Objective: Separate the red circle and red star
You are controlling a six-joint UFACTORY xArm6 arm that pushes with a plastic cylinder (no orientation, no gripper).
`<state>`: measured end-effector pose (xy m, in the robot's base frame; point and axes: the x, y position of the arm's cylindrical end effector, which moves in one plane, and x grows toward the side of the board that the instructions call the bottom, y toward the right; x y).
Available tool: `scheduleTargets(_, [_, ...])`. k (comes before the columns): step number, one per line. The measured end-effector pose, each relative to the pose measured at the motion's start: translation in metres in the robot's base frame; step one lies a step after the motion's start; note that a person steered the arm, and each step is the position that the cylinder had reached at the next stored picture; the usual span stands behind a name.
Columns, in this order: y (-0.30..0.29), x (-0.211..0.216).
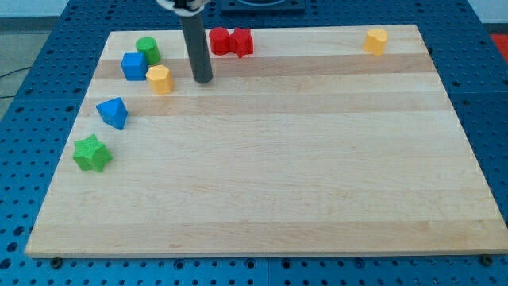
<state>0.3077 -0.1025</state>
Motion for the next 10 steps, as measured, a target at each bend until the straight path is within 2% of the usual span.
scheduleTargets(2, [-0.005, -0.005])
scheduleTargets(5, [-0.096, 0.037])
scheduleTargets(6, [-0.108, 0.041])
scheduleTargets(10, [-0.127, -0.034])
